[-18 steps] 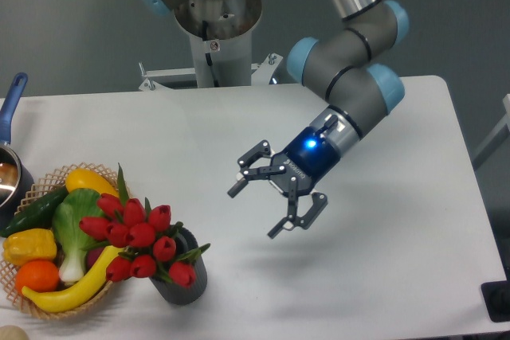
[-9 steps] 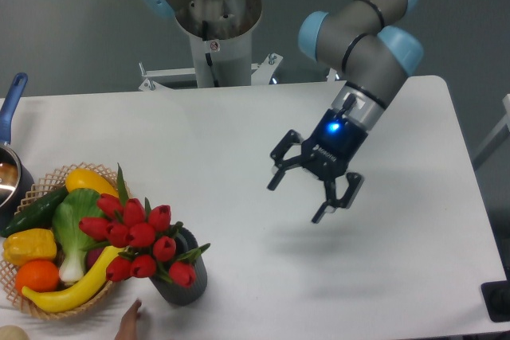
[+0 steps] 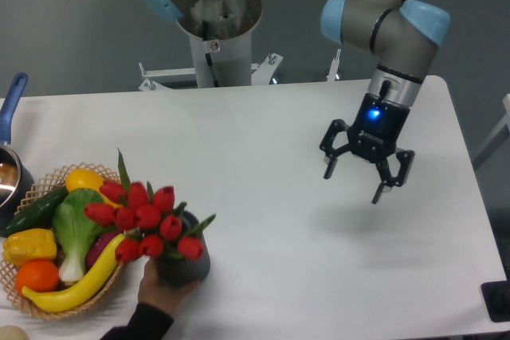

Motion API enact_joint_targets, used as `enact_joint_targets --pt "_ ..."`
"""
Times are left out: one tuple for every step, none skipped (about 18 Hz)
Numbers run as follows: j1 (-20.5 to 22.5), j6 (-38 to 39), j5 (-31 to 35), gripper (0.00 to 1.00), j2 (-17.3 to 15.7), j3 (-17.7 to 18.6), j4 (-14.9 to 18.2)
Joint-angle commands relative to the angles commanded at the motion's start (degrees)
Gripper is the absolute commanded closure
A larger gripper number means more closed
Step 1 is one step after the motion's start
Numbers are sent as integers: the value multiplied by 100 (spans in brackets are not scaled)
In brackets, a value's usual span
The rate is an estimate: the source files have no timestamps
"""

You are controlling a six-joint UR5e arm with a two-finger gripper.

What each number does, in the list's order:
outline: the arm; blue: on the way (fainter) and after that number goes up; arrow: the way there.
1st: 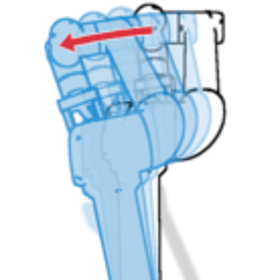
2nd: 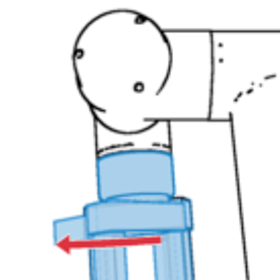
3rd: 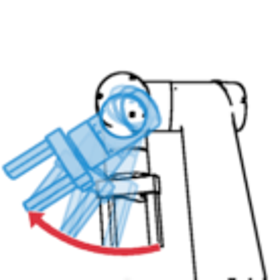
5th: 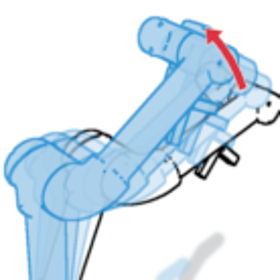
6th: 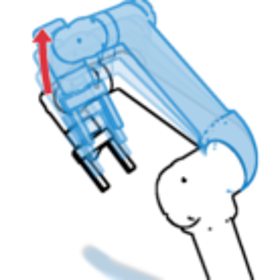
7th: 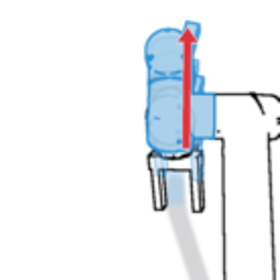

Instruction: Insert the flowers into the vase

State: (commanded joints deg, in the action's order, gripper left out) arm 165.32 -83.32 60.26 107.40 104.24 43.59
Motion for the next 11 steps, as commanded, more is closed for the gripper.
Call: enact_joint_targets --pt "-9 0 326 0 0 17 0" --pt "-9 0 546 0 9 44 0" --pt "-9 0 714 0 17 44 9" --pt "-9 -9 803 0 18 53 0" --pt "-26 -9 882 0 18 62 9" --pt "-35 -9 1004 0 9 62 9" --pt "-44 -9 1127 0 9 70 35" --pt "-44 0 1233 0 -9 114 70" --pt "-53 -26 1365 0 -44 184 157" --pt "-44 -52 1523 0 -114 219 237" --pt "-53 -70 1716 0 -175 289 333"
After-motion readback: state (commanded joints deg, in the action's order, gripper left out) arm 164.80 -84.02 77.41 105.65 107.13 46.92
